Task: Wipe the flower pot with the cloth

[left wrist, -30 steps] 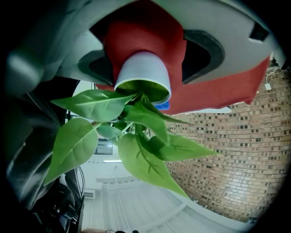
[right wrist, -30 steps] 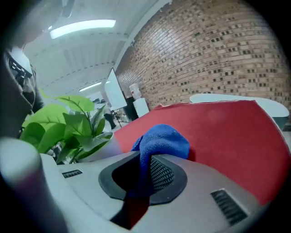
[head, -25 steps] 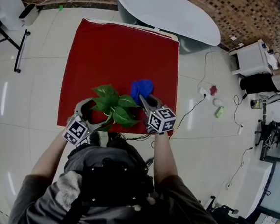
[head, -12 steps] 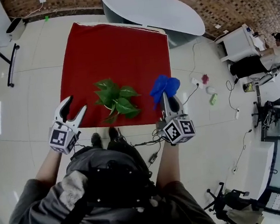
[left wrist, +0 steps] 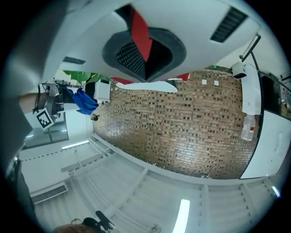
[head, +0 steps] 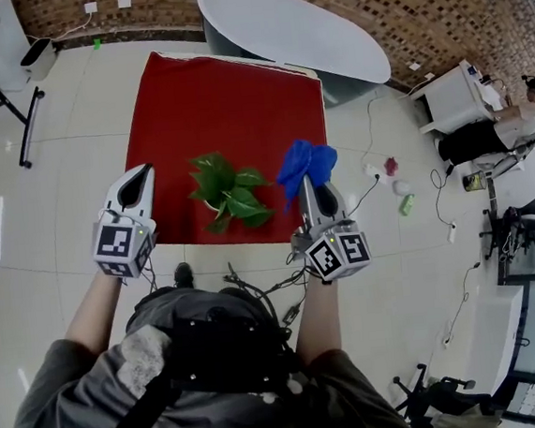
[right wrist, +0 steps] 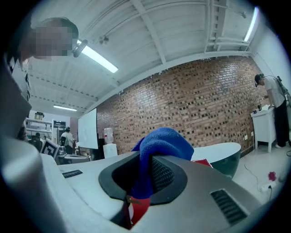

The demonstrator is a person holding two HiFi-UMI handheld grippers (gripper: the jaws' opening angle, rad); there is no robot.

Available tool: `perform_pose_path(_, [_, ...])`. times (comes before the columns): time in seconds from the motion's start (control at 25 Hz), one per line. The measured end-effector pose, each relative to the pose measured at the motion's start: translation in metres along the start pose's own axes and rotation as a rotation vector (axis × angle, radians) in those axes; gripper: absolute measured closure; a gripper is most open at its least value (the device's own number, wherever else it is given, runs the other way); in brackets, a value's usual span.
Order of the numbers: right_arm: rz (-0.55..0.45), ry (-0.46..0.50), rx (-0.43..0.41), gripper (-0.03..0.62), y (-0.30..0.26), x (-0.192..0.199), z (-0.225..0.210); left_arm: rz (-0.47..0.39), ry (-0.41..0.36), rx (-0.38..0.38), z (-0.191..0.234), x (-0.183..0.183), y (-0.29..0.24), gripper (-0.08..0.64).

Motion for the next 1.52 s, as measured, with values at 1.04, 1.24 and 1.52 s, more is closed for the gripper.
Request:
perform_pose_path(1.04, [-0.015, 0.162, -0.285, 0.531, 0.293, -0.015, 0.023, 0.000, 0.053, 0.011, -0.299, -0.037, 0.176, 0.552])
perform_pose_path(1.24, [-0.010, 0.180, -0.315, 0.531, 0.358, -0.016, 0.043, -0.013, 0.064, 0.022, -0.346, -0.034, 0.217, 0.552])
perform_pose_path(1.52, [-0.020, 0.200, -0.344, 0.531, 0.436, -0.008, 0.057, -0.045, 0.060, 0.029, -0.408, -0.026, 0.269, 0.552])
Point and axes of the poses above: the fingertips, and each gripper's own axes: y backward along the fingers, z to its left, x out of its underside, the point moved 10 cm from there along y, backward along the fingers, and after that the axes turned 4 degrees about z, right-handed, at the moved point
